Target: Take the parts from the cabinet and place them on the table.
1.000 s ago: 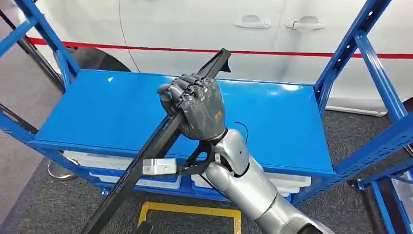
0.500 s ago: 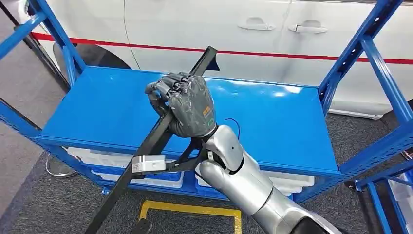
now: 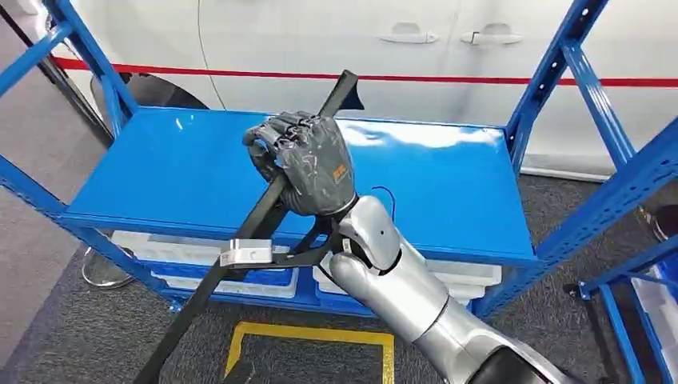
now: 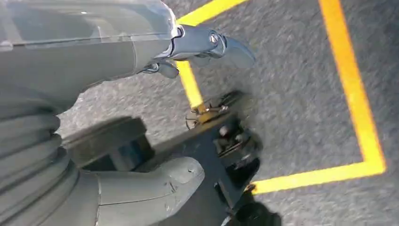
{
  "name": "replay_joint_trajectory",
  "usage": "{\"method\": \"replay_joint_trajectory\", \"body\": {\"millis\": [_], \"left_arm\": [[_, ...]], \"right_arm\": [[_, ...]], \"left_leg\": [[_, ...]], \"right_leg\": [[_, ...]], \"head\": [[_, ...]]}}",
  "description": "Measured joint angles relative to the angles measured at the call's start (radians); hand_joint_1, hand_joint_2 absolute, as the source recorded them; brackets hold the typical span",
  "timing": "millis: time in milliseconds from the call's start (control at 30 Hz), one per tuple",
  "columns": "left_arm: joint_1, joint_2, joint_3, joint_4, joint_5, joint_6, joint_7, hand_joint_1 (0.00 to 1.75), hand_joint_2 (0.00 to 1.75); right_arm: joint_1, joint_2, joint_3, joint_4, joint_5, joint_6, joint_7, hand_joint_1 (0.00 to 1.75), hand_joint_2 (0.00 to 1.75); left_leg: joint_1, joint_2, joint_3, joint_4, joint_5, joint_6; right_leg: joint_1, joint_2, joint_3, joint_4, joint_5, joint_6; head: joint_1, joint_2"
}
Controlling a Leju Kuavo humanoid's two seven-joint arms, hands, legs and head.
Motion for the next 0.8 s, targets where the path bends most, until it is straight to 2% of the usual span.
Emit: {"method": "replay_joint_trajectory", "body": {"millis": [33,67,100,133,200,233,267,300,333,400,433,467,500,533,567,600,633,667,700,733,767,800], "left_arm": [[-0.001,0.001,0.000,0.000,0.000,-0.003,0.000,0.00,1.75],[-0.002,0.002,0.000,0.000,0.000,-0.006,0.000,0.00,1.75],[-0.002,0.002,0.000,0.000,0.000,-0.011,-0.001,0.00,1.75],[-0.002,0.002,0.000,0.000,0.000,-0.015,-0.002,0.00,1.75],[-0.007,0.005,0.000,0.000,0.001,-0.020,-0.004,0.00,1.75],[-0.012,0.005,0.000,0.000,0.003,-0.021,-0.005,0.00,1.75],[-0.018,0.005,0.000,0.000,0.003,-0.023,-0.006,0.00,1.75],[-0.021,0.005,0.000,0.000,0.004,-0.024,-0.007,0.00,1.75],[-0.021,0.005,0.000,0.000,0.005,-0.026,-0.008,0.00,1.75],[-0.022,0.007,0.000,0.000,0.006,-0.030,-0.006,0.00,1.75],[-0.025,0.007,0.000,0.000,0.006,-0.033,-0.006,0.00,1.75],[-0.028,0.007,0.000,0.000,0.003,-0.035,-0.006,0.00,1.75],[-0.032,0.008,0.000,0.000,0.003,-0.035,-0.005,0.00,1.75],[-0.034,0.008,0.000,0.000,0.001,-0.035,-0.005,0.00,1.75],[-0.034,0.009,0.000,0.000,0.000,-0.036,-0.003,0.00,1.75],[-0.034,0.010,0.000,0.000,0.000,-0.037,-0.003,0.00,1.75],[-0.034,0.011,0.000,0.000,0.000,-0.037,-0.003,0.00,1.75],[-0.034,0.011,0.000,0.000,-0.003,-0.037,-0.002,0.00,1.75],[-0.035,0.012,0.000,0.000,-0.003,-0.037,-0.002,0.00,1.75],[-0.035,0.012,-0.001,0.000,-0.004,-0.039,0.000,0.00,1.75],[-0.036,0.011,-0.002,0.000,-0.007,-0.039,0.000,0.00,1.75],[-0.038,0.011,-0.005,0.000,-0.012,-0.041,0.000,0.00,1.75]], "right_arm": [[-0.001,0.001,0.000,0.006,0.004,0.000,0.003,1.75,1.75],[-0.002,0.002,0.000,0.012,0.009,0.000,0.006,1.75,1.75],[-0.003,0.002,0.000,0.018,0.013,0.000,0.008,1.75,1.75],[-0.008,0.003,-0.001,0.028,0.016,0.000,0.009,1.75,1.75],[-0.023,0.010,-0.007,0.045,0.017,0.001,0.012,1.75,1.75],[-0.032,0.014,-0.011,0.050,0.018,0.001,0.014,1.75,1.75],[-0.042,0.020,-0.014,0.056,0.019,0.001,0.016,1.75,1.75],[-0.049,0.025,-0.016,0.064,0.020,0.002,0.018,1.75,1.75],[-0.057,0.028,-0.017,0.072,0.020,0.002,0.018,1.75,1.75],[-0.067,0.039,-0.020,0.088,0.027,0.000,0.018,1.75,1.75],[-0.070,0.039,-0.024,0.095,0.029,0.000,0.018,1.75,1.75],[-0.075,0.040,-0.029,0.101,0.029,0.000,0.018,1.75,1.75],[-0.080,0.041,-0.035,0.106,0.030,-0.001,0.019,1.75,1.75],[-0.083,0.041,-0.039,0.112,0.031,-0.002,0.019,1.75,1.75],[-0.083,0.041,-0.043,0.116,0.031,-0.003,0.019,1.75,1.75],[-0.083,0.041,-0.045,0.121,0.031,-0.003,0.019,1.75,1.75],[-0.083,0.040,-0.049,0.127,0.031,-0.004,0.019,1.75,1.75],[-0.084,0.040,-0.053,0.132,0.031,-0.004,0.019,1.75,1.75],[-0.086,0.041,-0.056,0.134,0.031,-0.005,0.019,1.75,1.75],[-0.089,0.041,-0.057,0.137,0.032,-0.005,0.019,1.75,1.75],[-0.095,0.041,-0.059,0.137,0.035,-0.006,0.020,1.75,1.75],[-0.101,0.042,-0.061,0.138,0.036,-0.008,0.020,1.75,1.75]], "left_leg": [[0.001,0.000,-0.019,0.077,-0.045,-0.004],[0.001,0.000,-0.030,0.136,-0.069,-0.008],[0.001,0.000,-0.024,0.161,-0.067,-0.008],[0.001,0.000,0.006,0.138,-0.044,-0.009],[0.001,0.000,0.112,-0.004,0.017,-0.005],[0.000,0.000,0.173,-0.092,0.021,-0.001],[-0.006,-0.001,0.205,-0.146,-0.006,0.005],[-0.010,-0.002,0.194,-0.137,0.009,0.012],[-0.012,-0.002,0.186,-0.142,0.013,0.015],[-0.012,-0.001,0.180,-0.149,0.030,0.029],[-0.002,0.008,0.181,-0.159,0.047,0.039],[-0.003,0.007,0.170,-0.163,0.059,0.049],[-0.003,0.008,0.154,-0.162,0.072,0.055],[-0.004,0.008,0.138,-0.162,0.082,0.055],[-0.005,0.008,0.124,-0.161,0.093,0.055],[-0.005,0.009,0.111,-0.160,0.102,0.054],[-0.005,0.010,0.089,-0.156,0.116,0.052],[-0.005,0.010,0.070,-0.151,0.127,0.049],[-0.005,0.010,0.056,-0.146,0.134,0.046],[-0.005,0.010,0.042,-0.140,0.142,0.042],[-0.007,0.009,0.033,-0.135,0.148,0.036],[-0.009,0.009,0.027,-0.130,0.156,0.030]], "right_leg": [[0.001,-0.001,-0.013,0.001,0.009,-0.001],[0.002,-0.002,-0.025,0.002,0.018,0.000],[0.003,-0.003,-0.037,0.004,0.025,0.001],[0.003,-0.004,-0.051,0.007,0.034,0.001],[0.002,-0.003,-0.076,0.015,0.048,0.006],[0.002,-0.002,-0.085,0.021,0.055,0.010],[0.005,-0.002,-0.093,0.022,0.061,0.017],[0.003,-0.003,-0.091,0.018,0.070,0.023],[0.002,-0.003,-0.091,0.016,0.078,0.028],[0.003,-0.001,-0.092,0.007,0.098,0.040],[0.001,0.001,-0.097,0.017,0.072,0.044],[0.001,0.002,-0.113,0.047,0.025,0.046],[0.000,0.002,-0.136,0.110,-0.039,0.048],[0.000,0.002,-0.158,0.188,-0.095,0.052],[-0.001,0.002,-0.171,0.255,-0.128,0.054],[-0.002,0.002,-0.176,0.296,-0.132,0.056],[-0.004,0.002,-0.161,0.315,-0.101,0.057],[-0.006,0.002,-0.126,0.287,-0.060,0.057],[-0.006,0.002,-0.082,0.238,-0.030,0.055],[-0.006,0.002,-0.011,0.151,-0.021,0.051],[-0.004,0.002,0.049,0.070,-0.061,0.047],[0.001,0.004,0.079,0.003,-0.084,0.044]], "head": [[0.001,0.000],[0.001,0.000],[0.001,0.000],[0.001,0.000],[0.001,0.000],[0.001,0.000],[0.001,0.000],[0.001,0.000],[0.001,0.000],[0.001,0.000],[0.001,0.000],[0.002,0.000],[0.001,0.000],[0.002,0.000],[0.002,0.000],[0.002,0.000],[0.002,0.000],[0.002,0.000],[0.002,0.000],[0.002,0.000],[0.001,0.000],[0.000,0.000]]}}
